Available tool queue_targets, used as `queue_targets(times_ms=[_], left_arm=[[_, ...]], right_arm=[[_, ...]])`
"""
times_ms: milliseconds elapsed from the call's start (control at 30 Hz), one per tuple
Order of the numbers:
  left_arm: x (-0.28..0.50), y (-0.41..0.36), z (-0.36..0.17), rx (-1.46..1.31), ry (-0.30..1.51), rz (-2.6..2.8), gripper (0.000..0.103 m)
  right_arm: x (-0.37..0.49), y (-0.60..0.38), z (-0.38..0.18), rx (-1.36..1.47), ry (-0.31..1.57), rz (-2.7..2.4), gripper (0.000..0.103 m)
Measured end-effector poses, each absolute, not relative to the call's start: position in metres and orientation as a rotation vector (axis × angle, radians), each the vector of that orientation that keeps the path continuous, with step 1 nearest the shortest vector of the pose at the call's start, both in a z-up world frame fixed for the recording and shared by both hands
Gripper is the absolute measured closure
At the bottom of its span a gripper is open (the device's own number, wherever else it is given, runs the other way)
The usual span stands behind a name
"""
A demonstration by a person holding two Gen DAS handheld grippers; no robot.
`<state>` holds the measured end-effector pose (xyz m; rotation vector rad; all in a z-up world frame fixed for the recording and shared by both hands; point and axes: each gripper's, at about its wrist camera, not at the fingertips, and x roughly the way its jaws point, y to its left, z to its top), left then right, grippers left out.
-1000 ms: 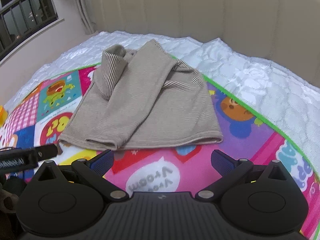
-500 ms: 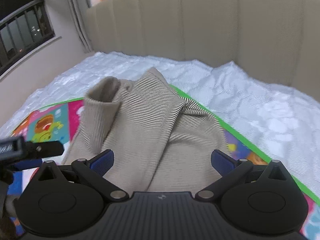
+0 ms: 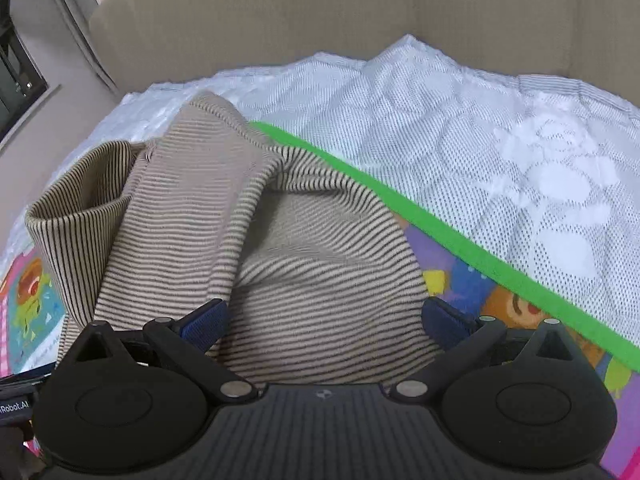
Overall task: Fold clothes
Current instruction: 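Grasp the striped shirt hem with both grippers and lift it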
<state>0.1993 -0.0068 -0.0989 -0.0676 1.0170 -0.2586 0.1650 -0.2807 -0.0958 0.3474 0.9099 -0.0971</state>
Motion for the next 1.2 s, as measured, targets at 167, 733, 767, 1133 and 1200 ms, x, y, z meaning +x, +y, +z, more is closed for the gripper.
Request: queue_targets(times_ms=[167,733,767,1133,1200], left_arm=[[0.196,-0.014,-0.099,-0.024,1.042,-0.225,0.001],[0.159,-0.011,-0.082,0.014,1.161,-0.214,0.082],[0.155,-0.01,-0.082,0.007,1.171,-0.219,0.082],[0.118,-0.001,-0.079,-0.015,1.2,-0.284,0.08],[0.119,0.001,-0.076,-0.034,1.18,-0.283,0.074]], right_arm=[[0.162,-0.27,-0.099,0.231,0.915,-0.062,0.0],[0.131,-0.266,-0.082,0.121,0.982,0.085,0.066],[0.128,-0.266,-0.081,0.11,0.99,0.091,0.068],[0.087,-0.254,-0.079,0.032,1.046,0.1,0.064],[0.087,-0.258,-0.079,0.105,1.049,0.126,0.042]])
